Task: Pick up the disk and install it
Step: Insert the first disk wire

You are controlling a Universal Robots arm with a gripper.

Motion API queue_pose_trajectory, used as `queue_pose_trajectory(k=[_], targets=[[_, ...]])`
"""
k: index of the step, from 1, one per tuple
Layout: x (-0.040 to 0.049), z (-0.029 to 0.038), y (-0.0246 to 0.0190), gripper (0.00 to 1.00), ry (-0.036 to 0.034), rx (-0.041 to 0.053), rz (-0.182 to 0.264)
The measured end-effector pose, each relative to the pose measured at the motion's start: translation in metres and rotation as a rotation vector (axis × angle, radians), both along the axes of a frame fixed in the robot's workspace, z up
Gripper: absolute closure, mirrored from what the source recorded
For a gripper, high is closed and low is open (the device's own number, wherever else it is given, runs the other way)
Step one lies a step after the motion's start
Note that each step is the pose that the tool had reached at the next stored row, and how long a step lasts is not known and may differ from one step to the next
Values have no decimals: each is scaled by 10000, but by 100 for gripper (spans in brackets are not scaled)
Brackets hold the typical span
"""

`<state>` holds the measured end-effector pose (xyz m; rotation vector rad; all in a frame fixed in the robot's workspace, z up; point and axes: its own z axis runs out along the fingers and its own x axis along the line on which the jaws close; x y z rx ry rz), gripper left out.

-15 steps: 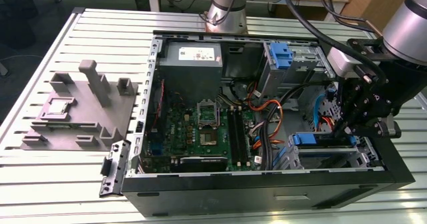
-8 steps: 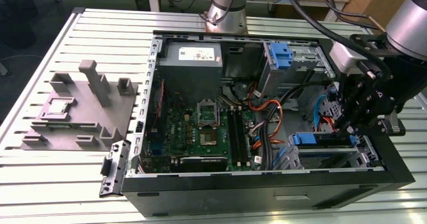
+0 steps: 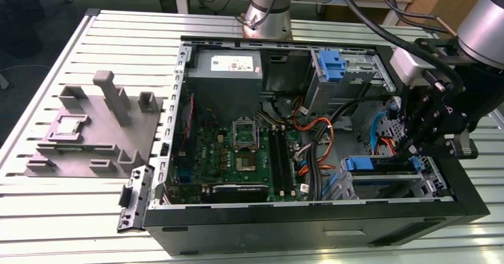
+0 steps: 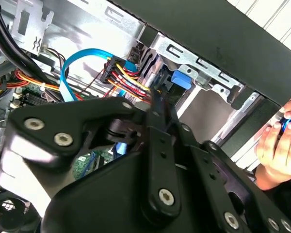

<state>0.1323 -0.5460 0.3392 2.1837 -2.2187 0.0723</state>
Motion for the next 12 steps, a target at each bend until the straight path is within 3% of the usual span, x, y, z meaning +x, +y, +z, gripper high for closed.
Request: queue_pose_trajectory(k=[1,4,12], targets=[[0,0,0,77,0,1,0],[1,0,0,90,0,1,1],[11,-23,-1,90,0,2,0]])
